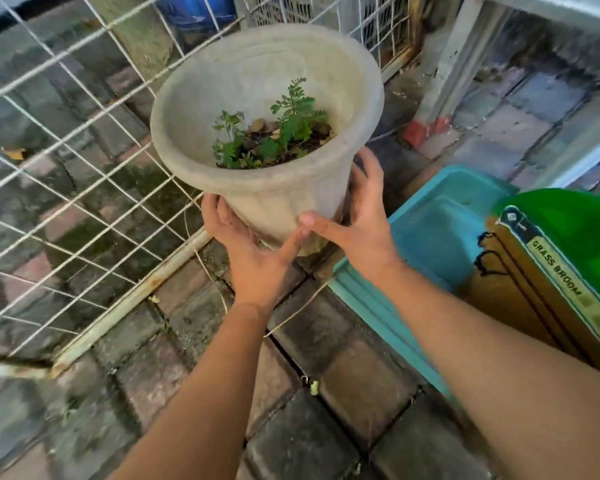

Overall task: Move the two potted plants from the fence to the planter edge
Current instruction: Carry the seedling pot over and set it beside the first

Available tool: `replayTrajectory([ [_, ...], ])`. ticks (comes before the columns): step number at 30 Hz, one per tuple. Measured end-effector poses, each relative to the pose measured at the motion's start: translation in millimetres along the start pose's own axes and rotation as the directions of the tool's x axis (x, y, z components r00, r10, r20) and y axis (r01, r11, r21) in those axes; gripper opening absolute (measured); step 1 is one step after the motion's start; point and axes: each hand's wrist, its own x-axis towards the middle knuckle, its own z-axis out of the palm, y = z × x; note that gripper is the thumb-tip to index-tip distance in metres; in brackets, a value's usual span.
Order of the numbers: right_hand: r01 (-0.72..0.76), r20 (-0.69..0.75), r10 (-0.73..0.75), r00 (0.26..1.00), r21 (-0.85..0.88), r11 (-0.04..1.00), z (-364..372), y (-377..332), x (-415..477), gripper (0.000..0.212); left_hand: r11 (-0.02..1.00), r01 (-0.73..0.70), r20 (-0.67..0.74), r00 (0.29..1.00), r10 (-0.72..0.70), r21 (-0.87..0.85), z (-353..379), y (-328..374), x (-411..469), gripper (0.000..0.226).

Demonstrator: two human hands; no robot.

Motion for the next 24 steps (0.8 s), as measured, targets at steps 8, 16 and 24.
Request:
replayTrajectory([
  [8, -0.021, 0.124, 0.016, 0.992, 0.035, 0.999, -2.7, -6.0, 13.4, 0.117, 0.987, -0.104, 0.015, 0.995, 0.103, 0.125, 5.2, -13.8, -6.9, 0.121],
  [16, -0.052, 0.042, 0.05, 0.998, 0.049, 0.997, 3.1, -12.3, 16.6, 0.129, 0.979, -0.166, 0.077, 0.984, 0.158, 0.117, -9.2, -6.5, 17.0, 0.119],
  [24, -0.061, -0.043, 0.067, 0.997, 0.137, 0.989, 3.7, -44.4, 8.2, 0.136, 0.96, -0.272, 0.083, 0.96, 0.267, 0.06, -26.6, 31.3, 34.5, 0.122],
])
